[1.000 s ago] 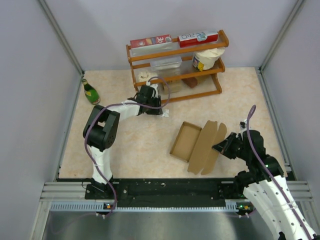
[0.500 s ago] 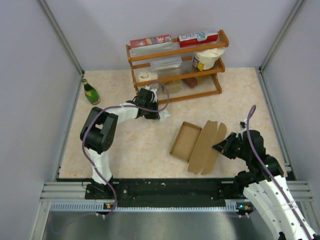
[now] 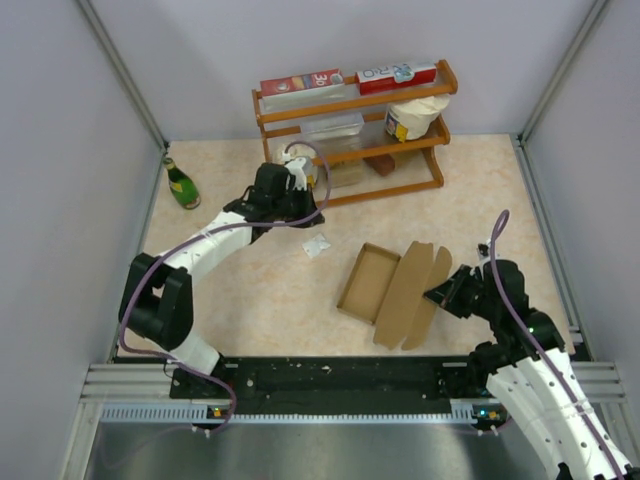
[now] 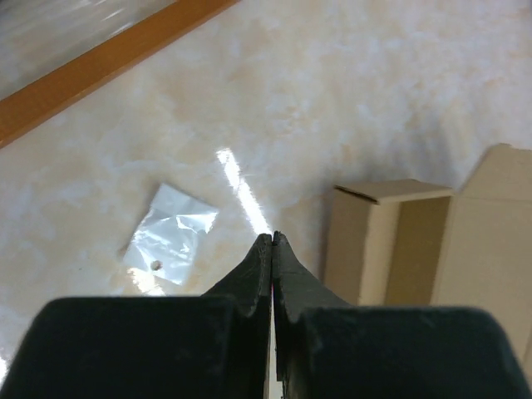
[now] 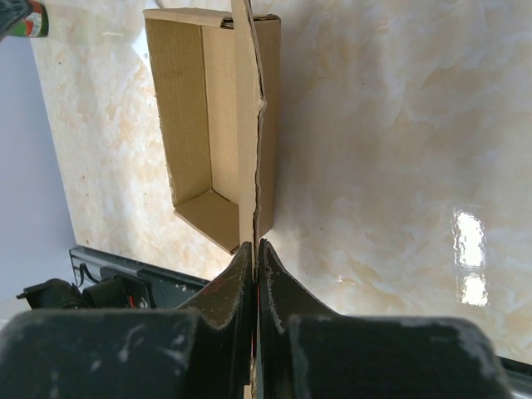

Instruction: Fold the paper box

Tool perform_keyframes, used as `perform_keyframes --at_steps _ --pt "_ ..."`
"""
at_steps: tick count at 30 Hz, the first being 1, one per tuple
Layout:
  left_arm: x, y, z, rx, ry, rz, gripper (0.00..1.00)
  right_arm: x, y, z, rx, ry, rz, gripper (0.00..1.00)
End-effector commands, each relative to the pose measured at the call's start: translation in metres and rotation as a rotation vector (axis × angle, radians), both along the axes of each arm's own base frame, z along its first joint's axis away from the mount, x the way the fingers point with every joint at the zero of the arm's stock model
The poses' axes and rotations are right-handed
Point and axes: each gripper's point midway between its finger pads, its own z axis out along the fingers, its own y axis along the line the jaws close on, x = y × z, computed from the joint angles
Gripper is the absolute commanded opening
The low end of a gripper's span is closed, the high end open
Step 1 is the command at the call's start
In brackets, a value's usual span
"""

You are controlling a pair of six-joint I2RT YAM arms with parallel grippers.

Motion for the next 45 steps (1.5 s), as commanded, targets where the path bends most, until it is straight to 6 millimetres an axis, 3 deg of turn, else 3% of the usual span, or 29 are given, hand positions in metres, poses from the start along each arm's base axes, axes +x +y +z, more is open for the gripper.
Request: perform_keyframes --at_steps 1,4,6,8,9,12,14,21,37,45 --pt "-0.03 -0.029 0.038 -0.117 -0.058 -0.194 0.0 0.008 0.002 0.007 0.015 -0.031 -0.003 0.0" --pt "-0.043 -0.036 0.044 -0.099 -0.079 -0.236 0.0 0.009 0.003 0.005 0.014 -0.028 0.0 0.0" --pt "-0.044 -0.031 0.035 -0.063 -0.059 -0.209 0.0 0.01 0.003 0.005 0.016 -0.026 0.003 0.0" --pt "-0.037 -0.017 0.014 0.009 -0.029 -0.121 0.03 0.01 0.004 0.005 0.016 -0.024 0.004 0.0" --pt "-0.034 -0.008 0.005 0.035 -0.004 -0.068 0.09 0.01 0.004 0.004 0.015 -0.024 0.005 0.0" --pt "-0.029 0.009 -0.017 0.049 0.055 0.026 0.44 0.01 0.004 0.005 0.016 -0.027 0.01 0.0" --pt "-0.021 0.023 -0.028 0.026 0.09 0.105 0.58 0.01 0.004 0.004 0.017 -0.025 0.01 0.0" --pt "-0.002 0.043 -0.054 -0.068 0.163 0.207 0.68 0.009 0.005 0.004 0.015 -0.025 0.016 0.0" --pt "-0.006 0.045 -0.109 -0.115 0.269 0.232 0.68 0.008 0.006 0.006 0.024 -0.03 0.019 0.0" --pt "-0.009 0.037 -0.118 -0.156 0.3 0.21 0.49 0.008 0.006 0.007 0.024 -0.033 0.021 0.0"
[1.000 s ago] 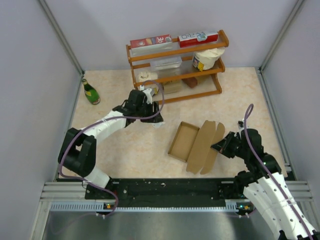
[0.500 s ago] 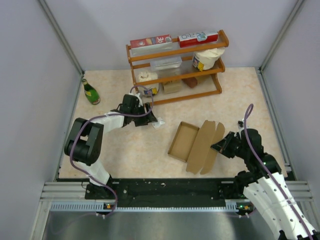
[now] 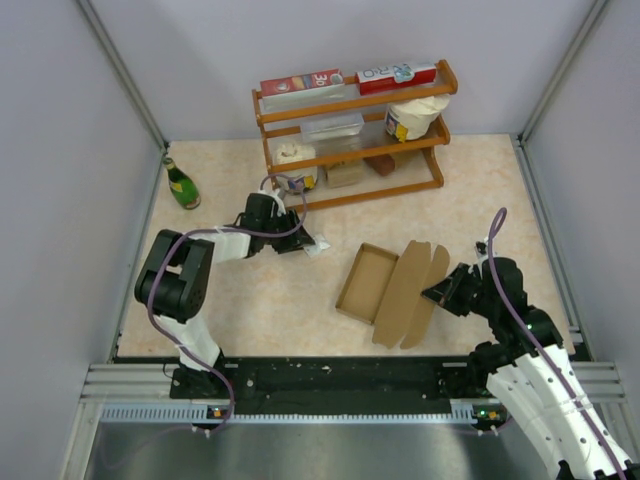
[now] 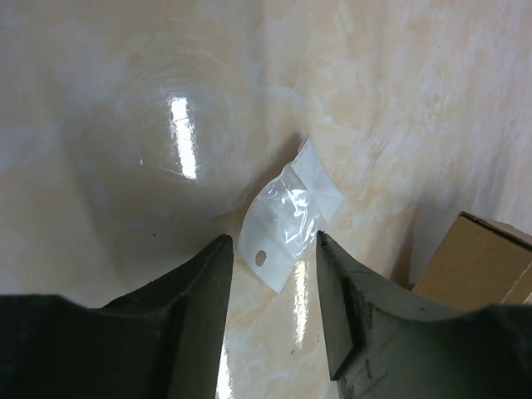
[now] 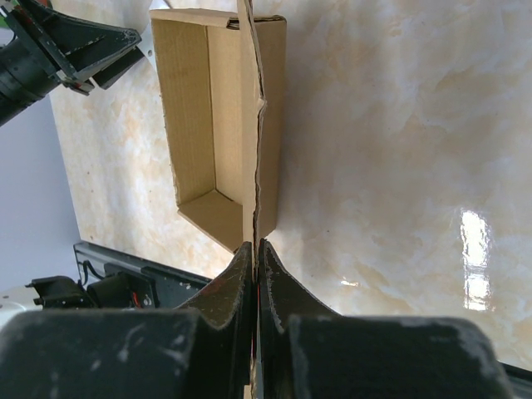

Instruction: Fold the paper box

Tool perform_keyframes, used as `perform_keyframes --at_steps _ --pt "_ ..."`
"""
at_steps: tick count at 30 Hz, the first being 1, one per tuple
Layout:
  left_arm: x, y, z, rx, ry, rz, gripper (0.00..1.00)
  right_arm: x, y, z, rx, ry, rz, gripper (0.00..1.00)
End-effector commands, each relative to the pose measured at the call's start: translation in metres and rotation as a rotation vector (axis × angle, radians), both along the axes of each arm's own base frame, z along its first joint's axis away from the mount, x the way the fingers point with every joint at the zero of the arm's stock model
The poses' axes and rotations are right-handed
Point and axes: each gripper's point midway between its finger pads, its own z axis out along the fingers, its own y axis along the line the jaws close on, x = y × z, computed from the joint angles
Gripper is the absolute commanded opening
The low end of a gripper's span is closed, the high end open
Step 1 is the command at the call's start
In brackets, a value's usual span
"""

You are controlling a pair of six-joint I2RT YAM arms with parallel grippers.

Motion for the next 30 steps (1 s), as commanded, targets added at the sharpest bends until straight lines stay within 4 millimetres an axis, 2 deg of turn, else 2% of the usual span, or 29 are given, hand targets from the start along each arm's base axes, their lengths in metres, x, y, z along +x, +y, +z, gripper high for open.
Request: perform_keyframes --at_steps 1,4,11,20,25,28,30 --pt "-0.005 -0.003 -0.013 -0.021 0.025 -0.011 0.48 0.005 0.002 0.005 0.014 -0.033 0.003 0.0" --pt "-0.007 -0.005 -0.015 -0.034 0.03 -0.014 0.45 0.004 0.002 0.005 0.015 -0.034 0.005 0.0" --pt "-0.006 -0.008 -0.012 -0.053 0.024 -0.024 0.31 0.005 0.002 0.007 0.017 -0.038 0.004 0.0" --pt "0.001 -0.011 0.003 -0.065 -0.017 -0.037 0.01 0.005 0.002 0.006 0.017 -0.038 0.002 0.0" --pt "0.009 -0.016 0.04 -0.09 -0.1 -0.068 0.0 0.005 0.001 0.006 0.016 -0.039 0.003 0.0" --pt "0.006 -0.029 0.078 -0.157 -0.19 -0.151 0.0 0.004 0.002 0.005 0.015 -0.036 0.005 0.0" --pt "-0.004 -0.045 0.104 -0.199 -0.25 -0.251 0.0 0.004 0.001 0.003 0.015 -0.029 0.0 0.0"
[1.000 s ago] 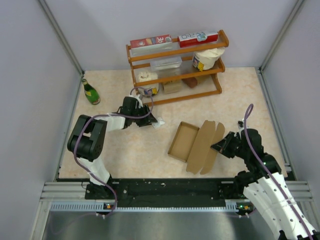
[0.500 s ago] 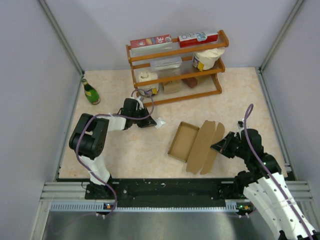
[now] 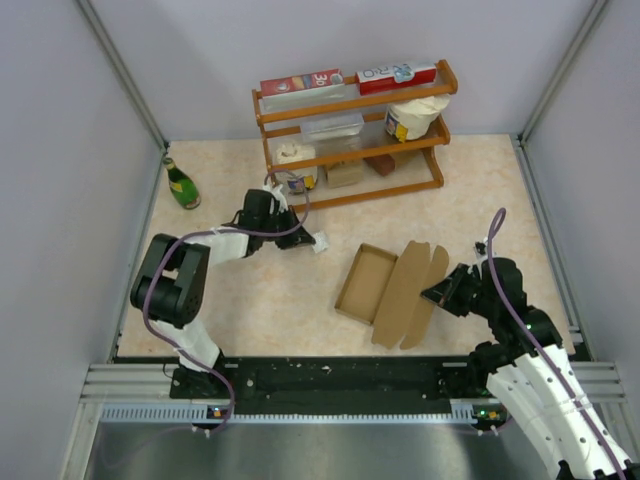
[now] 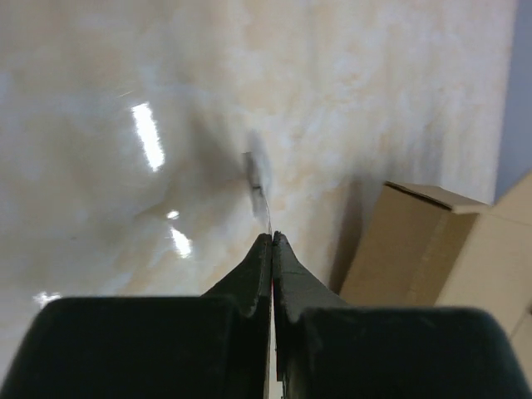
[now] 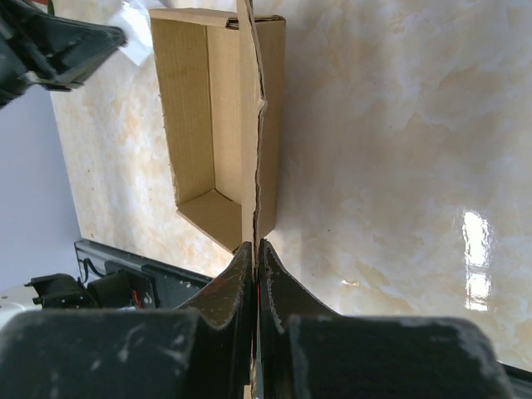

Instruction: Fold the paper box

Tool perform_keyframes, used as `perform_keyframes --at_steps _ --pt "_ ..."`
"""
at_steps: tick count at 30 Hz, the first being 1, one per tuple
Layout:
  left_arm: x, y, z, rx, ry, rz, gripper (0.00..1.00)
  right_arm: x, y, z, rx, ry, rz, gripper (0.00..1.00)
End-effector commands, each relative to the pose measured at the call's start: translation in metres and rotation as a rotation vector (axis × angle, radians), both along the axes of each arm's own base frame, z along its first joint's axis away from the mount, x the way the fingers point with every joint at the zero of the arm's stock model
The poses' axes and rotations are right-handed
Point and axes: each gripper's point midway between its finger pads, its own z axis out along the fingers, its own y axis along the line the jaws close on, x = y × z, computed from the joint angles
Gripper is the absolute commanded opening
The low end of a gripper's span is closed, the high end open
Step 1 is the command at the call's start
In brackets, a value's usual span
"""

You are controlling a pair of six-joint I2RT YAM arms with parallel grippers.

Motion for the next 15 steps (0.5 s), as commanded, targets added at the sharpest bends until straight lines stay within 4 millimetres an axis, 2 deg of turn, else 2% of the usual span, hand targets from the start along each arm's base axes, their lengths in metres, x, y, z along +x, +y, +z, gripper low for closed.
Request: perform_keyframes --at_steps 1,5,9,11,15 --pt "0.0 -0.038 0.101 -0.13 -0.267 -0.207 0.0 0.005 0.0 0.004 0.011 -0.032 -0.005 0.0" --pt "-0.034 -0.068 0.14 -0.124 -0.363 -0.386 0.0 0.006 0.001 0.002 0.012 -0.025 -0.002 0.0" --pt "-0.081 -0.095 0.164 -0.182 -0.402 -0.599 0.0 0.008 0.002 0.004 0.011 -0.028 0.002 0.0" --pt "-0.099 -0.102 0.165 -0.178 -0.396 -0.689 0.0 0.008 0.002 0.004 0.012 -0.028 0.003 0.0" --pt "-0.115 -0.105 0.144 -0.082 -0.356 -0.758 0.0 0.008 0.003 0.005 0.011 -0.032 0.008 0.0"
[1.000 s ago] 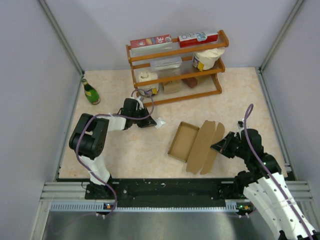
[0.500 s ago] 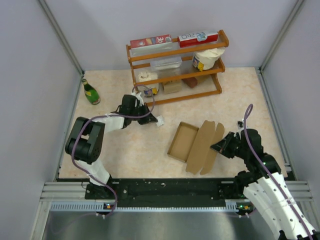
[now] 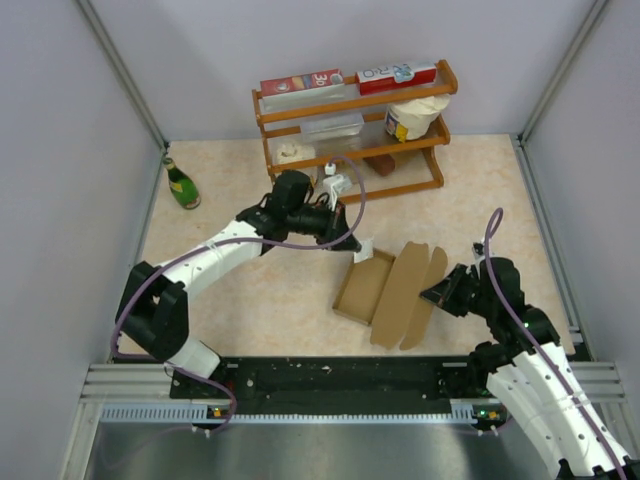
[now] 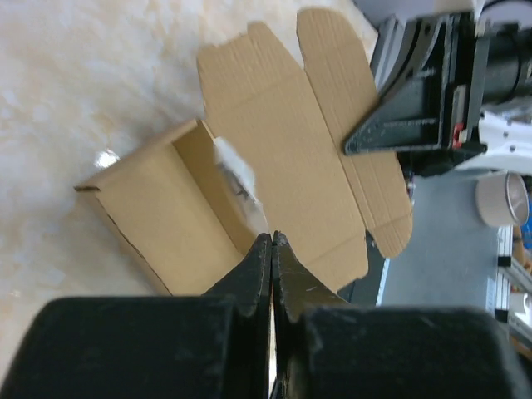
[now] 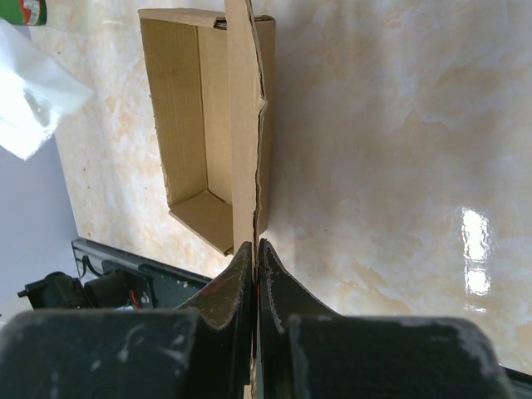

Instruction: Fold the paper box

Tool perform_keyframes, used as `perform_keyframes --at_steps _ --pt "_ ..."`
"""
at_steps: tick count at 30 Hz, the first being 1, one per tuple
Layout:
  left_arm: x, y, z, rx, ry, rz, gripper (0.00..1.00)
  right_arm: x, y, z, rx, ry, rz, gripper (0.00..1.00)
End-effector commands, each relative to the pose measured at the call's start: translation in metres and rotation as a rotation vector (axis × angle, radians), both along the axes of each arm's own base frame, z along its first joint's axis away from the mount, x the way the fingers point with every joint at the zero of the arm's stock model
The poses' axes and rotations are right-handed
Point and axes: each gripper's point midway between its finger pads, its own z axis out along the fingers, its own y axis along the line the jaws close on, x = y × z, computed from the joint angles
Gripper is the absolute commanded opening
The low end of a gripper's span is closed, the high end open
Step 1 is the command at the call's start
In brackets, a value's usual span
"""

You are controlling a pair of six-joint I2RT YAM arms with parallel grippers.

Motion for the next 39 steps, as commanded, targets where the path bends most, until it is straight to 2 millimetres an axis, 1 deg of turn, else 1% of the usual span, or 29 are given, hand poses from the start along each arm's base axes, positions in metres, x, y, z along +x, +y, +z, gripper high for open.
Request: perform_keyframes --at_steps 1,6,10,12,13,14,16,19,21,24,26,29,31,34,36,39 --pt "-0.026 0.003 -0.019 0.101 -0.003 -0.113 0.0 0.007 0.002 0.011 0.011 -0.043 0.006 0.0" --pt "-0.037 -0.008 -0.038 0.14 0.032 -0.145 0.0 0.007 0.002 0.011 0.014 -0.043 0.003 0.0" --pt "-0.04 -0.018 -0.049 0.16 0.05 -0.155 0.0 0.007 0.002 0.011 0.014 -0.045 0.007 0.0" --pt "-0.039 -0.018 -0.055 0.179 0.062 -0.15 0.0 0.007 0.002 0.012 0.015 -0.047 0.008 0.0" --pt "-0.038 -0.018 -0.058 0.19 0.062 -0.147 0.03 0.006 0.003 0.011 0.016 -0.045 0.011 0.0" --pt "-0.037 -0.017 -0.059 0.202 0.058 -0.142 0.13 0.007 0.003 0.012 0.017 -0.046 0.011 0.0" --pt "-0.033 -0.012 -0.062 0.231 0.039 -0.119 0.25 0.006 0.003 0.012 0.015 -0.049 0.013 0.0" --pt "-0.022 -0.006 -0.062 0.278 -0.009 -0.069 0.35 0.005 0.002 0.01 0.016 -0.046 0.011 0.0" --pt "-0.016 -0.001 -0.061 0.304 -0.026 -0.046 0.39 0.006 0.002 0.01 0.014 -0.048 0.011 0.0" --pt "-0.007 0.003 -0.053 0.312 -0.046 -0.015 0.41 0.007 0.001 0.011 -0.001 -0.056 0.018 0.0" --pt "-0.001 0.005 -0.042 0.295 -0.068 0.006 0.42 0.007 -0.002 0.013 -0.033 -0.056 0.027 0.0" --pt "0.009 0.009 -0.016 0.229 -0.108 0.039 0.45 0.008 -0.006 0.017 -0.108 -0.052 0.075 0.0" --pt "0.015 0.013 0.002 0.144 -0.113 0.052 0.47 0.007 -0.006 0.018 -0.166 -0.035 0.144 0.0" --pt "0.026 0.025 0.018 0.046 -0.083 0.077 0.47 0.004 -0.003 0.018 -0.208 0.023 0.244 0.0" --pt "0.031 0.034 0.029 0.001 -0.084 0.087 0.47 0.002 0.008 0.021 -0.168 0.033 0.311 0.0" --pt "0.038 0.047 0.035 -0.006 -0.114 0.113 0.47 0.01 0.008 0.029 -0.184 0.024 0.321 0.0"
